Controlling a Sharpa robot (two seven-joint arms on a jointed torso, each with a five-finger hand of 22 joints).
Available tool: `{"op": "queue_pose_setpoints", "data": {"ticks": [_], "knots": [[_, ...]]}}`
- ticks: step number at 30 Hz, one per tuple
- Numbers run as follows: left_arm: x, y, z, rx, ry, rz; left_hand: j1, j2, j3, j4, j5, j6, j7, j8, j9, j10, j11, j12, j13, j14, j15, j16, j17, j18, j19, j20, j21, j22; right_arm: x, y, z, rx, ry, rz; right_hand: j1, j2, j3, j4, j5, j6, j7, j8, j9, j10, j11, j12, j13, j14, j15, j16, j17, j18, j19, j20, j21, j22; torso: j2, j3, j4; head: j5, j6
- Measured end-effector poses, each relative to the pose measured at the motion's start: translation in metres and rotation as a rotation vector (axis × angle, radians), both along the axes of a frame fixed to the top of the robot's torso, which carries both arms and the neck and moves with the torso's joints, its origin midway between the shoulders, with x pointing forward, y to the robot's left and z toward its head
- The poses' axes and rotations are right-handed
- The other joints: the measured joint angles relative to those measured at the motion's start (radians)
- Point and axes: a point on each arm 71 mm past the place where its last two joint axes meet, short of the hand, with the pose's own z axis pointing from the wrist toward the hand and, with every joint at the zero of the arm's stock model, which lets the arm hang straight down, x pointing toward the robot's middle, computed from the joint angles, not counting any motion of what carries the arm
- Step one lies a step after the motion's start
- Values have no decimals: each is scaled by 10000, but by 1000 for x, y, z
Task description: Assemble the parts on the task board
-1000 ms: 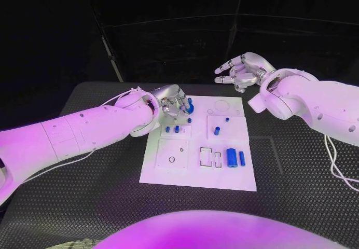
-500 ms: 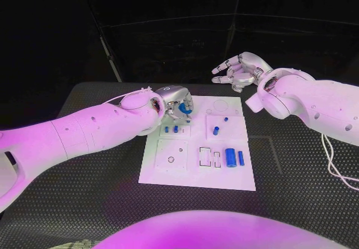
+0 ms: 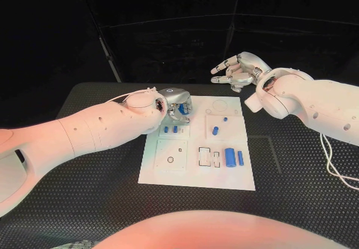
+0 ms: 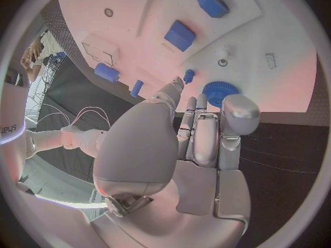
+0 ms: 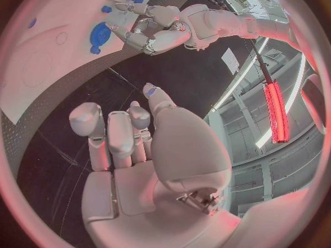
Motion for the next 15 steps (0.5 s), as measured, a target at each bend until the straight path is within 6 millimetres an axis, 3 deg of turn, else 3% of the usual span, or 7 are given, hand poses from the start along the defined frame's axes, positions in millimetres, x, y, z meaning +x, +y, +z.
{"op": "queue_pose_setpoints", "data": {"ticks": [13,15], "knots": [[3,-4,-6,427,201,-55,149,149,20,-19,0,107,-39,-81,-41,138,-63,0,-36,-1,-71,50,-28,1,31,-31,343,281,0,1,0,4,3,22,0,0,0,0,0,0,0,0,0,0,0,0,0,0,0,0,-2,0,0,0,0,-1,-1,0,0,-53,0],[3,-5,-7,482,237,-72,167,167,45,-44,0,125,-46,-81,-53,174,-99,0,-40,-1,-71,50,-43,-101,31,-31,356,327,0,1,0,5,3,25,0,0,0,0,0,0,0,0,0,0,0,0,1,0,0,0,-2,-1,0,0,0,-1,-1,0,0,-58,0]]}}
